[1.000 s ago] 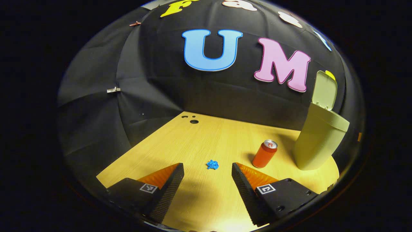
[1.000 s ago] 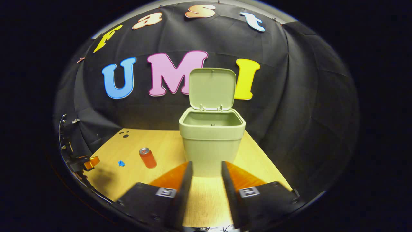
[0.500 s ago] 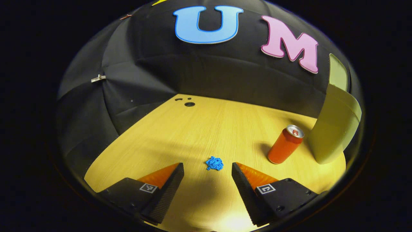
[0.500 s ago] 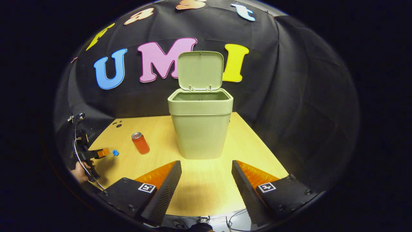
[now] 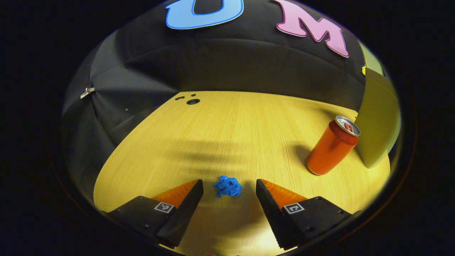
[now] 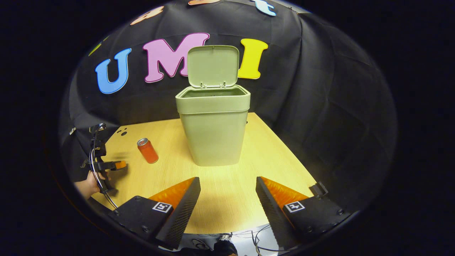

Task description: Press the lid of the desktop garbage bin to open it, pick up the crumpled paper on the desktop and throw it into the bin, then pick up the pop can on the desktop and drop it into the bin, and finally close the garbage bin lid.

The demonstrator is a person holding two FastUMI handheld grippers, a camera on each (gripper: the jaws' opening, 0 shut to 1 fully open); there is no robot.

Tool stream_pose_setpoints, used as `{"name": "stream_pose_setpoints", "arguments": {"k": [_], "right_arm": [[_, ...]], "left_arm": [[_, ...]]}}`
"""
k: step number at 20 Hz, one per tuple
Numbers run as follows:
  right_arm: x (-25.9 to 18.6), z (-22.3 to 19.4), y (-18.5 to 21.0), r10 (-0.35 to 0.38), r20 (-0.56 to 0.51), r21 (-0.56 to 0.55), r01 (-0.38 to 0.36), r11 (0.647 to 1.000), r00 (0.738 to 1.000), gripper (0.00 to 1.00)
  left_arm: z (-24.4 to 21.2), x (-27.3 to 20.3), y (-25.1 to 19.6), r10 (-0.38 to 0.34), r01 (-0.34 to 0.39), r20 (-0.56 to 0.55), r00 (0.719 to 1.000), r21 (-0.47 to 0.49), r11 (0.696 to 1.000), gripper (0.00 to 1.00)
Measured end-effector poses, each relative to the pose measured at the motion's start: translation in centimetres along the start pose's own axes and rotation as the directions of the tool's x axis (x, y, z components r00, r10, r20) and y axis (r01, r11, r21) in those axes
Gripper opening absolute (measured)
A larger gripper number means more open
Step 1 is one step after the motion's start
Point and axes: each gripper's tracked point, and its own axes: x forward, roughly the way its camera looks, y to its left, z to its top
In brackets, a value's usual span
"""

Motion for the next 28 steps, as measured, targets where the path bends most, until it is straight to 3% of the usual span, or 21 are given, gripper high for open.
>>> {"name": "stream_pose_setpoints", "arguments": {"k": [7, 9, 10, 11, 12, 13, 14, 17, 19, 21, 22, 25, 26, 27, 28], "right_arm": [[-0.8, -1.7, -0.2, -0.017, -0.035, 0.025, 0.018, 1.000, 0.999, 0.99], [-1.1, -2.3, -0.2, -0.019, -0.049, 0.038, 0.021, 0.999, 0.999, 0.99], [-1.2, -2.6, -0.1, -0.014, -0.057, 0.046, 0.016, 0.999, 0.998, 0.99], [-1.4, -2.9, 0.1, -0.011, -0.061, 0.051, 0.014, 0.999, 0.998, 0.99], [-1.5, -3.0, 0.1, -0.011, -0.061, 0.053, 0.014, 0.998, 0.998, 0.99], [-1.6, -3.2, 0.3, -0.009, -0.061, 0.053, 0.012, 0.999, 0.998, 0.98], [-1.7, -3.3, 0.4, -0.006, -0.060, 0.053, 0.010, 0.999, 0.998, 0.99], [-2.1, -3.9, 0.8, 0.003, -0.063, 0.050, 0.000, 0.999, 0.998, 0.98], [-2.3, -4.3, 1.2, 0.013, -0.065, 0.049, -0.009, 0.999, 0.998, 0.99], [-2.6, -4.4, 1.6, 0.024, -0.061, 0.047, -0.021, 0.999, 0.998, 0.99], [-2.7, -4.4, 1.7, 0.028, -0.059, 0.046, -0.026, 0.999, 0.998, 0.99], [-3.0, -4.6, 2.2, 0.048, -0.058, 0.051, -0.045, 0.998, 0.997, 0.99], [-3.1, -4.7, 2.5, 0.054, -0.058, 0.052, -0.051, 0.997, 0.997, 0.99], [-3.2, -4.8, 2.6, 0.059, -0.056, 0.052, -0.056, 0.997, 0.997, 0.99], [-3.4, -4.8, 2.8, 0.064, -0.054, 0.052, -0.061, 0.997, 0.996, 0.98]], "left_arm": [[-0.9, 1.5, -0.3, 0.021, -0.021, -0.023, 1.000, -0.016, 1.000, 0.91], [-0.9, 1.5, -0.1, 0.026, -0.026, -0.021, 0.999, -0.018, 1.000, 0.82], [-1.1, 1.5, 0.0, 0.030, -0.030, -0.023, 0.999, -0.020, 0.999, 0.71], [-1.1, 1.3, 0.0, 0.032, -0.032, -0.025, 0.999, -0.019, 0.999, 0.71], [-1.2, 1.3, 0.0, 0.033, -0.033, -0.026, 0.999, -0.014, 0.999, 0.59], [-1.2, 1.2, -0.1, 0.031, -0.031, -0.026, 0.999, -0.006, 1.000, 0.57], [-1.3, 1.1, -0.1, 0.031, -0.031, -0.025, 0.999, -0.003, 1.000, 0.43], [-1.7, 0.0, -0.4, 0.010, -0.010, -0.029, 1.000, 0.001, 1.000, 0.33], [-1.7, -0.9, 0.0, 0.011, -0.012, -0.014, 1.000, -0.007, 1.000, 0.34], [-1.1, -2.2, 0.9, 0.018, -0.018, 0.015, 1.000, -0.030, 0.999, 0.24], [-0.8, -2.8, 1.2, 0.018, -0.017, 0.027, 0.999, -0.039, 0.999, 0.29], [1.2, -5.5, 1.8, -0.002, 0.007, 0.073, 0.997, -0.060, 0.998, 0.29], [1.9, -6.5, 1.8, -0.012, 0.019, 0.094, 0.996, -0.064, 0.998, 0.24], [2.8, -7.5, 1.5, -0.026, 0.034, 0.113, 0.993, -0.064, 0.997, 0.29], [3.6, -8.7, 1.3, -0.042, 0.050, 0.128, 0.991, -0.060, 0.997, 0.24]]}}
